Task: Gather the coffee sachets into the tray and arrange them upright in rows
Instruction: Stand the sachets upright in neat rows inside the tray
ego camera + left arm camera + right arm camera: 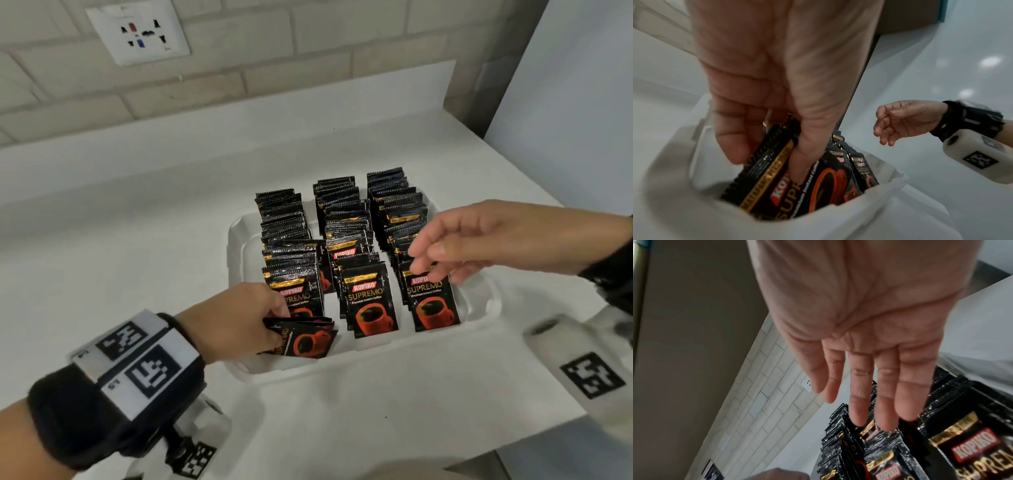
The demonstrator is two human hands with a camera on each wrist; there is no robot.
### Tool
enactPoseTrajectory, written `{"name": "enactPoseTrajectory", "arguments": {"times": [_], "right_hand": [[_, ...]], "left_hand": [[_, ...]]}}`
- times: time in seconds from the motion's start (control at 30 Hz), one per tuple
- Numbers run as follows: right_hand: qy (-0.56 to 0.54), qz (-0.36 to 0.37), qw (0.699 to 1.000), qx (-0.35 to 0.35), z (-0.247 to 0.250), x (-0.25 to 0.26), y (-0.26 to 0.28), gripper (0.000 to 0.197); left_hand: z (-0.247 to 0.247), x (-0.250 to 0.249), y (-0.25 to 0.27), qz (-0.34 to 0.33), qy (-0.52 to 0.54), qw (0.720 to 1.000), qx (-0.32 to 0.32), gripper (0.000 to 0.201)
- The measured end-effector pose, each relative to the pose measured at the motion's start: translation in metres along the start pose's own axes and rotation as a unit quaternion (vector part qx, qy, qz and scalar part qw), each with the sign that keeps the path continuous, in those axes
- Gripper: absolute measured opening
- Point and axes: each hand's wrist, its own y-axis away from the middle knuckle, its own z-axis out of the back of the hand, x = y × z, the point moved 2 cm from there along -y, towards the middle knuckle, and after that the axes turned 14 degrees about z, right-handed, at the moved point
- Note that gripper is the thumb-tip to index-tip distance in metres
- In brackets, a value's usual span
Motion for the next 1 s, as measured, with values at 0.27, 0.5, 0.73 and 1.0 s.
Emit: {"name": "enactPoseTrajectory", "arguments": {"times": [0.27,0.5,0.73,1.0], "right_hand": [[0.114,0.091,0.989,0.025,-0.05,0.034,-0.02,0.049],[-0.074,0.145,0.978,-0.13,-0.074,0.024,-0.041,0.05],[-0.338,0.094,0.908,-0.227,-0.083,-0.005,-0.039,0.024],[-0.268,0.108,0.92,-0.265,-0.078,-0.019,-0.038,0.029]], "left_hand": [[0.039,-0.025,0.025,-0.049,0.05,0.995,-0.077,0.009],[0.057,-0.033,0.017,-0.084,0.451,0.887,-0.048,0.032],[-0.003,-0.052,0.002,-0.044,0.656,0.752,0.043,0.033],[-0.01,-0.049,-0.003,-0.048,0.68,0.731,-0.034,0.035]]}}
